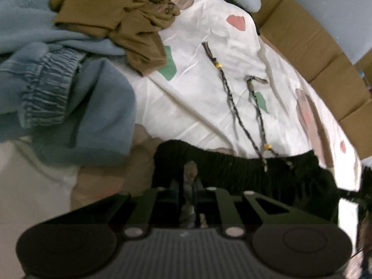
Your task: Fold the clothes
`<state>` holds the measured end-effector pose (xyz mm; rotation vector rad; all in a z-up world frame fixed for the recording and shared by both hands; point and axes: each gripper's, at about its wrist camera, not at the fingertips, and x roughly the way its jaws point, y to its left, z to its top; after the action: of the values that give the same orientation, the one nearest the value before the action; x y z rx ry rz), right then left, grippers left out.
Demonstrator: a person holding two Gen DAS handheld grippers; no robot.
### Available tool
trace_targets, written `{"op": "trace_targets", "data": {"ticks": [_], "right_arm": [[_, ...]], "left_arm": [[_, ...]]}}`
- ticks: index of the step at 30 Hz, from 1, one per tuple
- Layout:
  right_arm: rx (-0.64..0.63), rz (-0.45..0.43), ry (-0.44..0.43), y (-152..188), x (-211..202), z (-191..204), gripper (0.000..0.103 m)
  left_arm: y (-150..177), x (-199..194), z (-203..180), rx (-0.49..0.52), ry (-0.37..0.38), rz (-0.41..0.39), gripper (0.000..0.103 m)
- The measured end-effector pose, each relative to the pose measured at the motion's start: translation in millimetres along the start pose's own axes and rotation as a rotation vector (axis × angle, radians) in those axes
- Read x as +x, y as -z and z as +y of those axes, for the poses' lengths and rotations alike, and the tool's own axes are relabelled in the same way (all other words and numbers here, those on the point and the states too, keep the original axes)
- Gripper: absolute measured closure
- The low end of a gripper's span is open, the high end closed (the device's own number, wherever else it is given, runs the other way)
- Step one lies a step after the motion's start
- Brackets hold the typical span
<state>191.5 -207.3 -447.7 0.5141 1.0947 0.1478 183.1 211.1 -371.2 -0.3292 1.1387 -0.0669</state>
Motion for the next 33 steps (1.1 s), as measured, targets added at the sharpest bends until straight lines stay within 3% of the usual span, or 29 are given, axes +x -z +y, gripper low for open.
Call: {"op": "trace_targets", "data": {"ticks": [10, 17, 26, 33], "right_arm": [[-0.033, 0.02, -0.064, -8, 23, 26, 0.061], [-0.148, 0.051, -0.089, -13, 46, 61, 0.061], [-0.219, 0.056, -0.079, -27, 70, 72, 0.061], [-0.31, 0.098, -0.047, -13, 87, 84, 0.062]], "left_arm": [[5, -10, 29, -0.076, -0.029, 0.007, 0.096], [8, -13, 33, -0.072, -0.053, 0.002, 0.097], [10, -14, 44, -0.094, -0.11, -0.002, 0.098], [4, -15, 49, -0.1, -0.127, -0.016, 0.1]]}}
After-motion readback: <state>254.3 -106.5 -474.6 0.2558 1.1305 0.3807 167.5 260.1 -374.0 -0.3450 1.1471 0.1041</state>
